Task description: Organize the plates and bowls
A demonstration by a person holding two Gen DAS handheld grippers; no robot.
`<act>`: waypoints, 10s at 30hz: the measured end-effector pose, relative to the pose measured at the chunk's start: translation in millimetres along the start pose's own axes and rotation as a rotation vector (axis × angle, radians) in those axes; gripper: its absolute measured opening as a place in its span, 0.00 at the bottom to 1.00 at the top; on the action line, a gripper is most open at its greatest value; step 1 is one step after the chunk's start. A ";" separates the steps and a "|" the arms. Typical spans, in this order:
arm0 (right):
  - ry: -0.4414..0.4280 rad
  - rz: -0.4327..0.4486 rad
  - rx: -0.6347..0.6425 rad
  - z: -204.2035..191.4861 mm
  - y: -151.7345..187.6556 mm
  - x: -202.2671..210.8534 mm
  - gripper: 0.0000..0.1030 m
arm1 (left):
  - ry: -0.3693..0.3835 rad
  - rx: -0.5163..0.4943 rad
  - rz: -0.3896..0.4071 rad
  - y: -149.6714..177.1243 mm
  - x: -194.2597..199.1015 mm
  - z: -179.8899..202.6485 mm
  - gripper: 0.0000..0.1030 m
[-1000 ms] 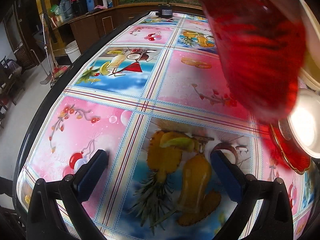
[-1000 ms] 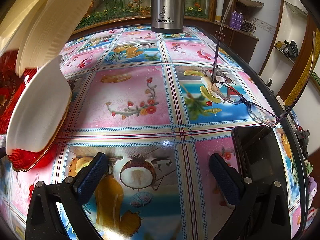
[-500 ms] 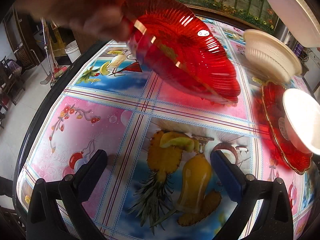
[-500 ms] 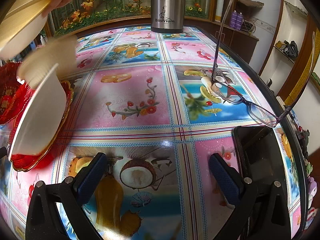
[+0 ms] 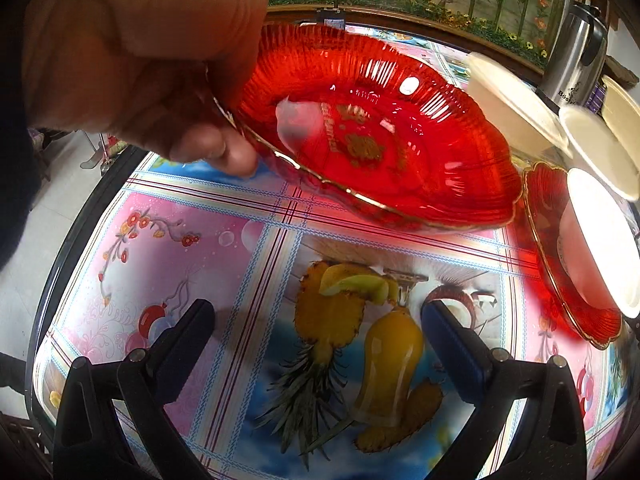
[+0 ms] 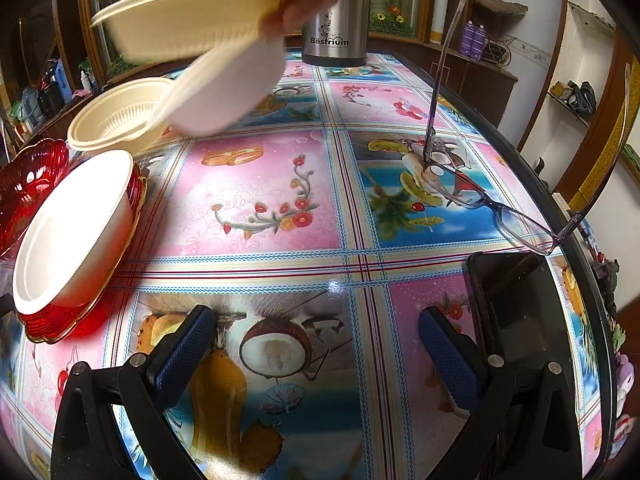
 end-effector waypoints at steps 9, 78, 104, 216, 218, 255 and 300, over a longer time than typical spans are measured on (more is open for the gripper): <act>0.000 0.000 0.000 -0.3 -0.1 0.0 0.99 | 0.000 0.000 0.000 -0.5 -1.2 0.6 1.00; -0.890 -0.276 0.064 -166.9 -12.3 20.7 0.52 | 0.016 -0.027 0.018 -7.6 -5.5 3.8 1.00; -0.762 -0.379 0.190 -183.0 56.7 51.4 0.50 | 0.063 -0.122 -0.057 6.8 3.8 -2.7 1.00; -0.846 -0.166 0.347 -285.4 18.9 11.6 0.16 | 0.062 0.381 0.013 52.3 55.1 -143.2 0.48; -0.857 -0.160 0.336 -281.9 16.2 13.5 0.16 | 0.067 0.380 0.028 53.4 60.5 -143.7 0.55; -0.877 -0.083 0.061 -104.4 -28.0 25.8 0.27 | 0.294 0.065 -0.011 79.5 103.4 44.5 0.69; -0.671 -0.157 0.077 -87.3 -3.1 -3.9 0.08 | 0.189 0.106 -0.005 36.1 52.3 65.8 0.14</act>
Point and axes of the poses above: each gripper's, at about its wrist camera, not at the fingertips, and x roughly against the way its jaws point, z to its right, y to its underside, the point moved 4 cm from there along -x, roughly the way its jaws point, and after that the axes turned 8 degrees about -y, right-handed, at the moved point
